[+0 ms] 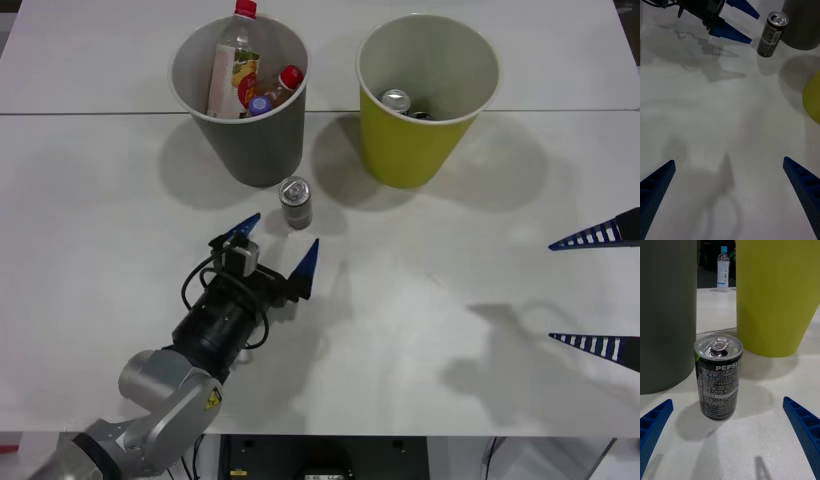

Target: Put the can into the green bin and the plastic bottle into the gray bin

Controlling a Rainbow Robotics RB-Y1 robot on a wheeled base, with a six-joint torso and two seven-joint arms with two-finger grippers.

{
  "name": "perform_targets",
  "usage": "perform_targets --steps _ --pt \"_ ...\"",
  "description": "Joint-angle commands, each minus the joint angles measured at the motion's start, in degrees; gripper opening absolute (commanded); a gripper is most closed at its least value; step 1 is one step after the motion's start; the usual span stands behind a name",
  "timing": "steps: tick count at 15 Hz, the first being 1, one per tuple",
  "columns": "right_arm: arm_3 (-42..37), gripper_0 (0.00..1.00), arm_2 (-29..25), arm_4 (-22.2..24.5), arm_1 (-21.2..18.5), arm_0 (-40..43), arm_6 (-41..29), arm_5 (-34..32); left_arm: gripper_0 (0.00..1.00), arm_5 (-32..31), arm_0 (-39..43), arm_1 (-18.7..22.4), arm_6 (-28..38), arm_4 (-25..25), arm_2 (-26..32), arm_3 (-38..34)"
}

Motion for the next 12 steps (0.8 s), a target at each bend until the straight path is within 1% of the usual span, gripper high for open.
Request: perform_targets --steps 1,6,12 --pt "0.0 1.0 0.0 0.0 0.0 0.0 0.0 0.0 1.0 2.35 -3.26 -1.35 0.1 0.51 -1.12 4.86" --pt "0.0 1.0 0.0 0.0 0.0 0.0 0.0 0.0 1.0 2.35 -7.13 -3.72 0.1 0.6 -1.12 9.17" --pt "0.0 1.0 0.0 0.0 0.0 0.0 0.0 0.0 1.0 2.35 -11.0 -5.3 0.45 0.69 -1.12 13.83"
